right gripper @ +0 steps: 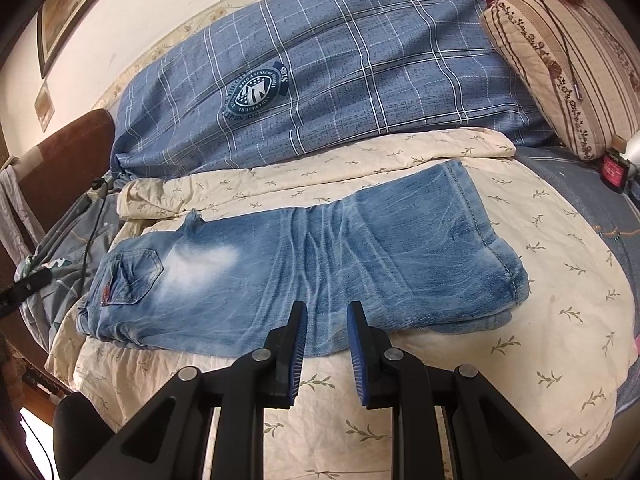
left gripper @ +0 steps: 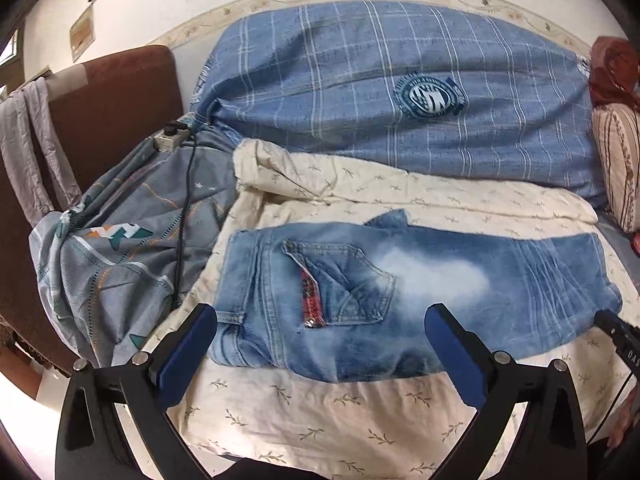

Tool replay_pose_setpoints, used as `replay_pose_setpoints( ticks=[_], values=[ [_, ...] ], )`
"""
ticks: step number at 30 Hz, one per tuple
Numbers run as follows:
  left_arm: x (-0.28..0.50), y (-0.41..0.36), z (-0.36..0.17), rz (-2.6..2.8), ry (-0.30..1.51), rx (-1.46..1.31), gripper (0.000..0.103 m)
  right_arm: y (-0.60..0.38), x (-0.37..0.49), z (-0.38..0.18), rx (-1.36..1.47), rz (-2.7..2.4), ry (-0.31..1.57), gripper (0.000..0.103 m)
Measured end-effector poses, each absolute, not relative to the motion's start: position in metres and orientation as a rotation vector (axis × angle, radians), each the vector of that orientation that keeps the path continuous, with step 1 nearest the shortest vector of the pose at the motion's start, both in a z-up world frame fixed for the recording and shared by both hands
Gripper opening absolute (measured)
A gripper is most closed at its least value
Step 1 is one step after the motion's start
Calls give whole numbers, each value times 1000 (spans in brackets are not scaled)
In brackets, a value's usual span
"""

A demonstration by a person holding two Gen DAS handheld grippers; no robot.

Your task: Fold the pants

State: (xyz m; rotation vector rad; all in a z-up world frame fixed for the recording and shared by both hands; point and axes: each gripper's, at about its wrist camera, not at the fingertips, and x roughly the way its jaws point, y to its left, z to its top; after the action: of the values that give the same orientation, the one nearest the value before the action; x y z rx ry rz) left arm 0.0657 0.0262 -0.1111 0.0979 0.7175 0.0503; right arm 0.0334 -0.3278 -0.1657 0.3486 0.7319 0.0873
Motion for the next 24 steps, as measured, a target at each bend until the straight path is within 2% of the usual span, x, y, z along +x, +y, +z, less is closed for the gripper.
replay_pose_setpoints(
  ticks=[9, 24],
  values=[
    [73, -11, -141, -39, 822, 182, 103, -354, 27, -166, 386, 32, 714, 23],
    [58, -78, -105, -179, 709, 192, 103, -392, 20, -168, 492, -28, 691, 23]
  ],
)
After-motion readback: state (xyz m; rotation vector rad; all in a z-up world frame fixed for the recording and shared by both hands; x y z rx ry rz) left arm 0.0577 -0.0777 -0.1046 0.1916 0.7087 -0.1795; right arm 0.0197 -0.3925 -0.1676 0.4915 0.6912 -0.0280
